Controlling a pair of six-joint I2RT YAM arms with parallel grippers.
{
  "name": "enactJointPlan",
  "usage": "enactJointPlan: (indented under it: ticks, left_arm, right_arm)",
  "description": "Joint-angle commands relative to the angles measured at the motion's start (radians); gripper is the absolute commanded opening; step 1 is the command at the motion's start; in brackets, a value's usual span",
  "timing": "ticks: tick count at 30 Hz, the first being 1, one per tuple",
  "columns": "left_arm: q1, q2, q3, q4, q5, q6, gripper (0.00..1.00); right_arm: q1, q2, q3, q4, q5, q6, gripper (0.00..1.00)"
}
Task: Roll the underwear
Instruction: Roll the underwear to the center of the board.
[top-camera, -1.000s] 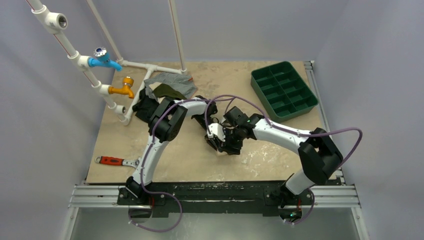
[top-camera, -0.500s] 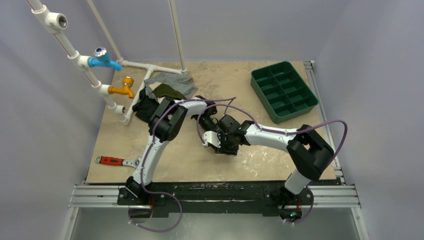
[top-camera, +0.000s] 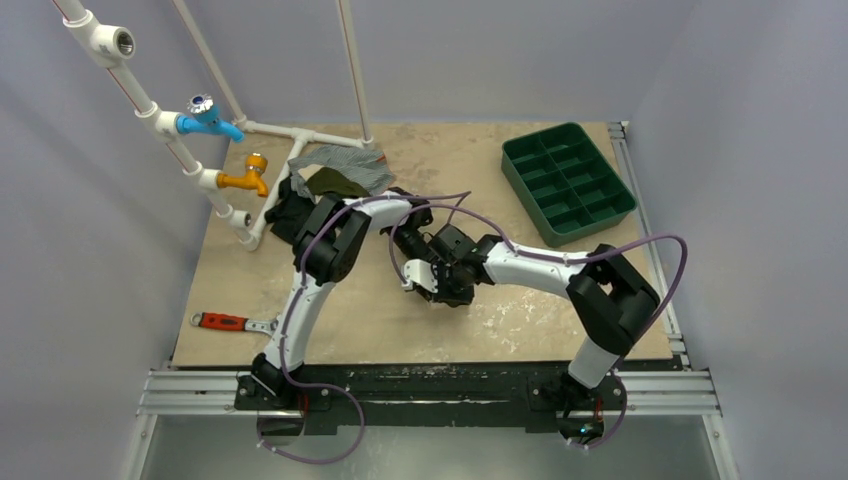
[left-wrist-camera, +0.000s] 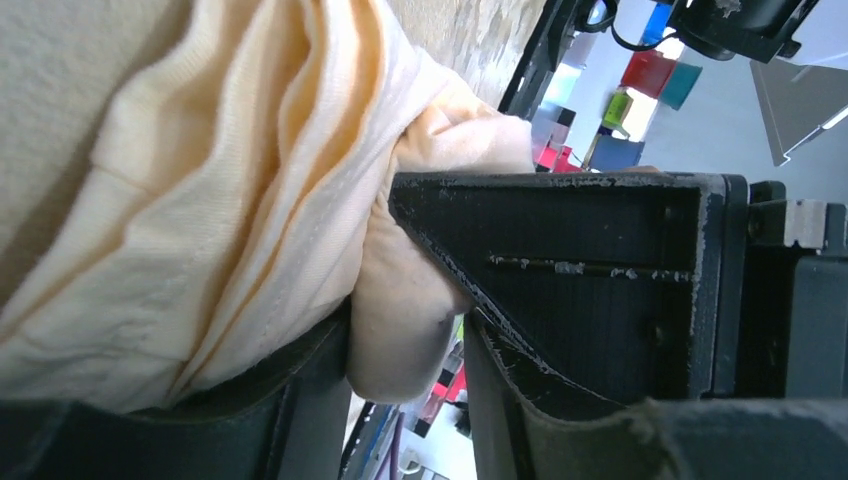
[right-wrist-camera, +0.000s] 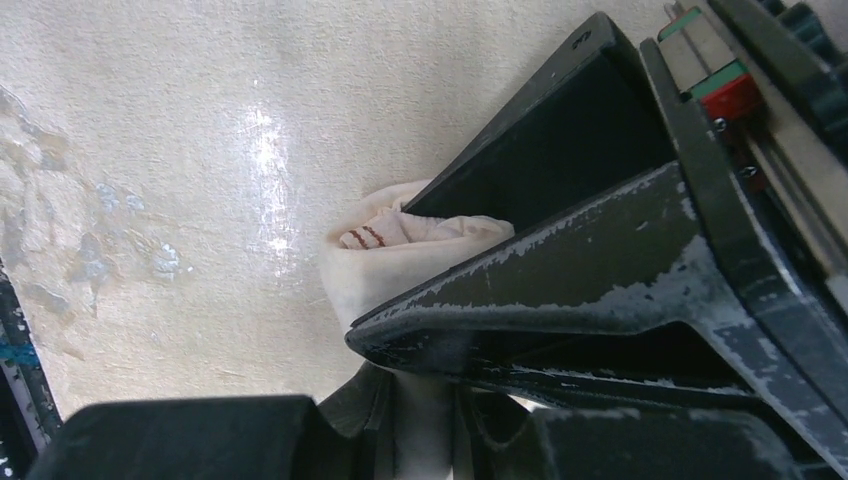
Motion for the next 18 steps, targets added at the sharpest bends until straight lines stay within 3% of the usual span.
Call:
enactJointPlan:
  ticks: [1,7,18]
  left_arm:
    - [0.028,-0.023,-0.021,0.058,-0.197,0.037,0.47]
    - [0.042,-0.067,-0.021,0.035,-0.244,0.049,0.54]
    - [0.091,-0.131,-0.030,0.002,-0.292,0.074,0.56]
  right_arm:
    - [0.012,0.102,-0.041,-0.072,-0.122,0.039,0.00]
    - [0.011,0.139,-0.035,-0.107,-0.142,0.066,0.00]
    - [0.005,0.181,-0.028,-0.125,-0.160,0.089,0.00]
